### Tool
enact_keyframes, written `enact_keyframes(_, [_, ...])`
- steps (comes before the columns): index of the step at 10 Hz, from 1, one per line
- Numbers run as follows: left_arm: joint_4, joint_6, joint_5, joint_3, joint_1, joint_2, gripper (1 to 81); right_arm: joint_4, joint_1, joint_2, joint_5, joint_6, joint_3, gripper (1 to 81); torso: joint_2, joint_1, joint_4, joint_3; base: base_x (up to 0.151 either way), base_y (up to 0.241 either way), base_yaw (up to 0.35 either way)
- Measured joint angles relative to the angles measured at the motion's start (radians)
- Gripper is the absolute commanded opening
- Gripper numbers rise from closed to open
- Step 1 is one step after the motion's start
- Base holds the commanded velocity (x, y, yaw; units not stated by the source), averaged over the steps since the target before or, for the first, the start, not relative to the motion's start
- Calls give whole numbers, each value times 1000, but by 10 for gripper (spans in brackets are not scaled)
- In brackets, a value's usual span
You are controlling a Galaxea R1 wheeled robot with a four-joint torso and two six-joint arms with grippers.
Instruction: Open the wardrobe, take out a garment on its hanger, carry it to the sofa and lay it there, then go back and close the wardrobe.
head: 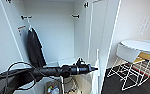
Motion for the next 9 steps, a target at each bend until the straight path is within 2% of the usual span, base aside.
enact_keyframes(9, [5, -1, 3, 37, 0, -23, 10, 0, -2, 0, 0, -1, 0, 811, 0, 0, 0, 0, 0, 0, -234])
